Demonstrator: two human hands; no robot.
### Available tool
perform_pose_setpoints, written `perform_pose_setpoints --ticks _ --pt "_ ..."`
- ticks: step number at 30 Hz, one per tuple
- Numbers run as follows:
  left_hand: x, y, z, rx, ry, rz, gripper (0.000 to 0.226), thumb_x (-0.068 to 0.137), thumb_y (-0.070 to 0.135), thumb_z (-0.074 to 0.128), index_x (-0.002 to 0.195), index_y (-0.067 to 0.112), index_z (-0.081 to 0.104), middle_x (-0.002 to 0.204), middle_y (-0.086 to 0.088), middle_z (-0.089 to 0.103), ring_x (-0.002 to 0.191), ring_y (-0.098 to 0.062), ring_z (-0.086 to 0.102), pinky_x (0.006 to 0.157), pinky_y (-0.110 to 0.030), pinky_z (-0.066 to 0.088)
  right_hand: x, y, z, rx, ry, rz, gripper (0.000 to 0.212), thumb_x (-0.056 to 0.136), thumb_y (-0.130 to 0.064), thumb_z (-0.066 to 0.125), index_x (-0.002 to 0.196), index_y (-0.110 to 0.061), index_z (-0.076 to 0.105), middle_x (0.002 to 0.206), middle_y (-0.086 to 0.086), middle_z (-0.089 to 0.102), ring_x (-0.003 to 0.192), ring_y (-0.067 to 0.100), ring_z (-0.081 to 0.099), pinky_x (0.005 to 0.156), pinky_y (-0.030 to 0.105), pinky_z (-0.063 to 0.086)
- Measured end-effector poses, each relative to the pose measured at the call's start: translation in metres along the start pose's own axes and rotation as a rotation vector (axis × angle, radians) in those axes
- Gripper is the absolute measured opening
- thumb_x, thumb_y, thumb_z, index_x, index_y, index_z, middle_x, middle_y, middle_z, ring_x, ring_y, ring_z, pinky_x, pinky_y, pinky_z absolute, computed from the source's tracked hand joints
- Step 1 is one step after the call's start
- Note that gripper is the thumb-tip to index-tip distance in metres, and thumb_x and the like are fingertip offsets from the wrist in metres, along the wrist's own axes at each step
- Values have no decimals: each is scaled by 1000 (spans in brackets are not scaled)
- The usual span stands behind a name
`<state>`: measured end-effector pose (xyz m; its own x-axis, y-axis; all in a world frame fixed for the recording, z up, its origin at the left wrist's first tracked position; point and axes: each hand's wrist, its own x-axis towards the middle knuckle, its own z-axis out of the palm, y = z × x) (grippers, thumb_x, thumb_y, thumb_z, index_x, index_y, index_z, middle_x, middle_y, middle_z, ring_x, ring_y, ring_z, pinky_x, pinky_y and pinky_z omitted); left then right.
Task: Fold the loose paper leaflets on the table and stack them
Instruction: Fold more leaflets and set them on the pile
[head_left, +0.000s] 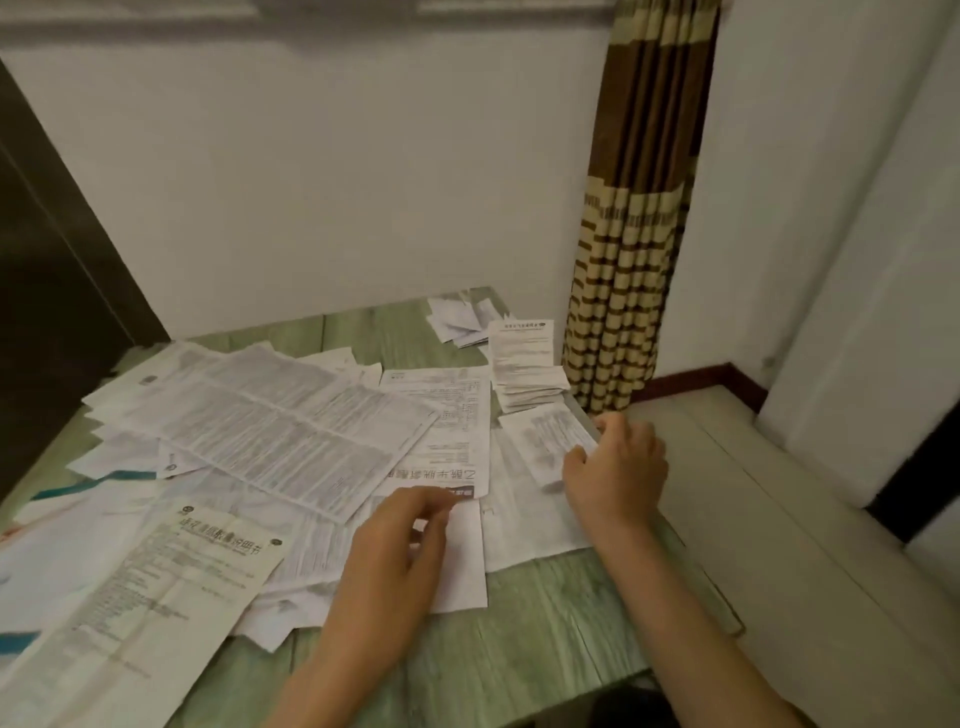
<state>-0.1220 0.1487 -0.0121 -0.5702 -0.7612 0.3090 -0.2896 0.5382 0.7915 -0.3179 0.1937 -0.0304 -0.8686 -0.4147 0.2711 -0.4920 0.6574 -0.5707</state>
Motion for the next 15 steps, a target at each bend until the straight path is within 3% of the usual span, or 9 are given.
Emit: perform_pose_setpoints --ticks 5,9,13,15 --pt "8 -10 -14 52 118 36 28 92 6 53 94 33 60 100 25 60 92 15 55 69 -4 41 0 5 5 203 138 -131 22 83 -6 61 105 -4 62 106 16 54 102 29 47 81 27 33" --pt "14 -20 -29 108 159 14 22 92 8 53 103 25 62 103 21 60 94 0 58 71 -19 42 0 8 9 312 301 -218 17 76 7 64 90 -3 66 91 15 58 89 26 50 73 34 43" --pt "18 -31 -44 290 173 -18 25 91 13 58 115 17 61 117 5 60 114 -19 52 89 -28 38 -2 7 10 346 415 -299 17 76 8 56 83 -4 66 85 12 59 84 17 47 70 32 45" --pt "22 -38 -50 434 102 -81 45 88 28 61 130 16 52 137 -2 50 133 -24 39 105 -35 32 -7 1 11 308 428 -426 20 78 0 45 80 -5 64 83 10 59 83 19 50 73 28 42"
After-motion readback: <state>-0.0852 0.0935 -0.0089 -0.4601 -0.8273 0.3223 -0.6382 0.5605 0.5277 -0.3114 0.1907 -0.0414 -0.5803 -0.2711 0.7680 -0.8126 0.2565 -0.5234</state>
